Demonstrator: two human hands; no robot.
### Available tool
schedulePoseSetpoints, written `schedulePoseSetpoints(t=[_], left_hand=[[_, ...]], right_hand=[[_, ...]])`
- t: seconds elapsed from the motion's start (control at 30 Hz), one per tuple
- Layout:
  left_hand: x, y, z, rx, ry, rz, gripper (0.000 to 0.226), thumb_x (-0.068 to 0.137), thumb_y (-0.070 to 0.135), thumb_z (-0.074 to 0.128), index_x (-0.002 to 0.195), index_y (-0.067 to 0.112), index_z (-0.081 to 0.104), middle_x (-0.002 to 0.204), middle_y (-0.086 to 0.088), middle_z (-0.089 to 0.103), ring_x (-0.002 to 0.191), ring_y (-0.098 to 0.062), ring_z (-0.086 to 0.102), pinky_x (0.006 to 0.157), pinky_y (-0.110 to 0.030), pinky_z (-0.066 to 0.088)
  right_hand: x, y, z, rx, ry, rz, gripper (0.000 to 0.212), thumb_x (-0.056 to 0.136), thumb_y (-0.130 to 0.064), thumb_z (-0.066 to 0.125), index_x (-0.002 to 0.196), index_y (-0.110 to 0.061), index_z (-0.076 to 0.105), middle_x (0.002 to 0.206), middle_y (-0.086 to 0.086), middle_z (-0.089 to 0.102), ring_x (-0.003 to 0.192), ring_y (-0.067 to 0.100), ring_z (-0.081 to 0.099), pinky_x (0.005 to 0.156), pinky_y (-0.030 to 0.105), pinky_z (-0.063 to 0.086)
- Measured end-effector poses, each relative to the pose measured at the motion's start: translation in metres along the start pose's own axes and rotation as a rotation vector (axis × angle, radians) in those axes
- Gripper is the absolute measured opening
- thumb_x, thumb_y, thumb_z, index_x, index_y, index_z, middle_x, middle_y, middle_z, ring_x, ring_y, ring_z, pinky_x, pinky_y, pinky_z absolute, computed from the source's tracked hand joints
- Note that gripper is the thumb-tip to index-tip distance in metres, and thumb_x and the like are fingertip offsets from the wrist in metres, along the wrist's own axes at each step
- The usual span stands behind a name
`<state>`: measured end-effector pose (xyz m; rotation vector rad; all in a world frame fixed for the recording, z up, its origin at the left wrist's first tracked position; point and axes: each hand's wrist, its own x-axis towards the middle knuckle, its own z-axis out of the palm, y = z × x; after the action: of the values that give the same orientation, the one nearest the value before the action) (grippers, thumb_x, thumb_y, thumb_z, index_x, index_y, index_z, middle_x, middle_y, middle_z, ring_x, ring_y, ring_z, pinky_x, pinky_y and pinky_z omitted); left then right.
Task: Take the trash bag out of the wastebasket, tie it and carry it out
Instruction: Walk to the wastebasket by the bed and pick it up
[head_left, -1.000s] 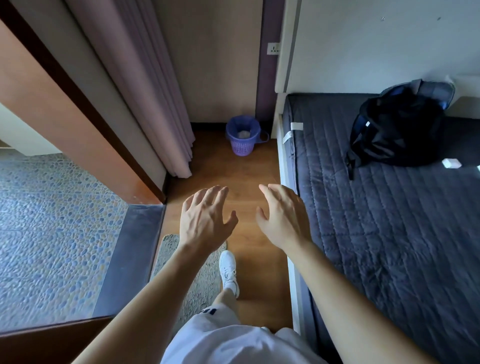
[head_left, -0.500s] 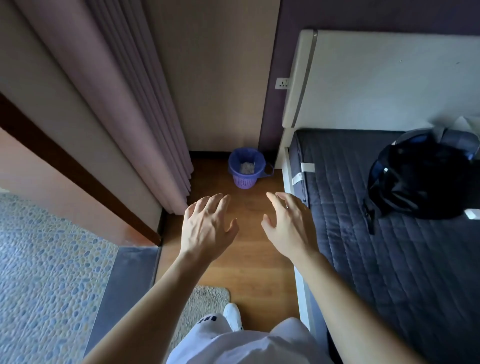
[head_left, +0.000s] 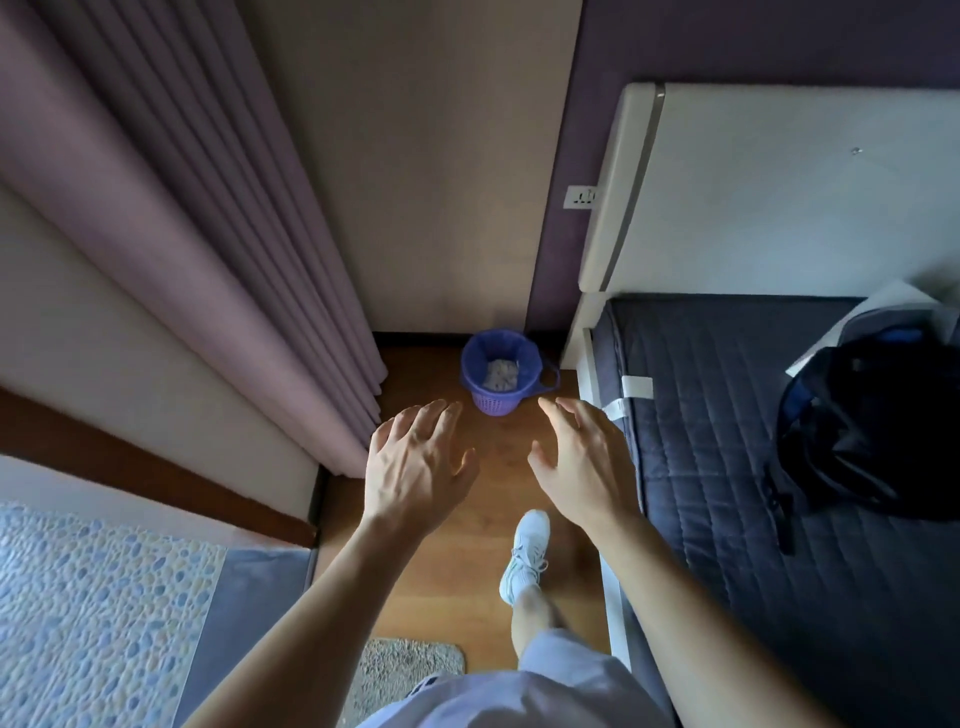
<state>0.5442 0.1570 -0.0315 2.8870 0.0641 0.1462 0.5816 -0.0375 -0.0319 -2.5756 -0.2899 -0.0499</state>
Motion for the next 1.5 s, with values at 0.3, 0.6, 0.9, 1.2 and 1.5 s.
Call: schedulePoseSetpoints(t=[0.3, 0.6, 0.9, 1.2, 1.5], left_hand=[[0.153, 0.006, 0.016, 0.019, -0.056, -0.099, 0.058, 0.085, 0.047, 0.061, 0.136, 0.022, 0.054, 0.137, -0.001, 0.060, 0.123, -0.028, 0.056, 0.099, -0.046, 0.044], [0.273, 0.014, 0.034, 0.014, -0.054, -0.174, 0.056, 0.090, 0.048, 0.058, 0.140, 0.023, 0.052, 0.143, -0.001, 0.057, 0.131, -0.027, 0.050, 0.108, -0.044, 0.036], [0.326, -0.010, 0.040, 0.002, -0.094, -0.202, 0.056, 0.092, 0.045, 0.057, 0.144, 0.024, 0.048, 0.148, 0.000, 0.051, 0.135, -0.023, 0.045, 0.112, -0.040, 0.031], [0.350, -0.054, 0.055, -0.004, -0.111, -0.136, 0.051, 0.084, 0.036, 0.072, 0.131, 0.017, 0.062, 0.129, -0.007, 0.067, 0.117, -0.028, 0.062, 0.099, -0.044, 0.045], [0.369, -0.080, 0.090, -0.057, -0.155, -0.162, 0.048, 0.087, 0.033, 0.070, 0.130, 0.015, 0.062, 0.127, -0.011, 0.067, 0.115, -0.033, 0.063, 0.099, -0.045, 0.044]], right_hand=[[0.162, 0.050, -0.005, -0.081, -0.039, -0.049, 0.050, 0.078, -0.024, 0.069, 0.125, -0.009, 0.065, 0.119, 0.012, 0.069, 0.106, 0.033, 0.066, 0.092, 0.044, 0.052], [0.289, 0.091, -0.015, -0.110, -0.035, -0.087, 0.052, 0.081, -0.021, 0.072, 0.129, -0.006, 0.063, 0.124, 0.016, 0.068, 0.114, 0.034, 0.063, 0.096, 0.047, 0.051], [0.335, 0.095, 0.003, -0.118, -0.034, -0.070, 0.052, 0.081, -0.024, 0.074, 0.128, -0.005, 0.064, 0.121, 0.015, 0.069, 0.111, 0.032, 0.065, 0.094, 0.047, 0.053], [0.351, 0.084, 0.023, -0.124, -0.015, 0.028, 0.050, 0.082, -0.027, 0.073, 0.127, -0.007, 0.063, 0.119, 0.011, 0.069, 0.110, 0.029, 0.065, 0.093, 0.044, 0.053], [0.357, 0.101, 0.057, -0.146, -0.083, 0.086, 0.051, 0.085, -0.027, 0.073, 0.131, -0.008, 0.061, 0.126, 0.012, 0.066, 0.117, 0.030, 0.061, 0.097, 0.049, 0.050]])
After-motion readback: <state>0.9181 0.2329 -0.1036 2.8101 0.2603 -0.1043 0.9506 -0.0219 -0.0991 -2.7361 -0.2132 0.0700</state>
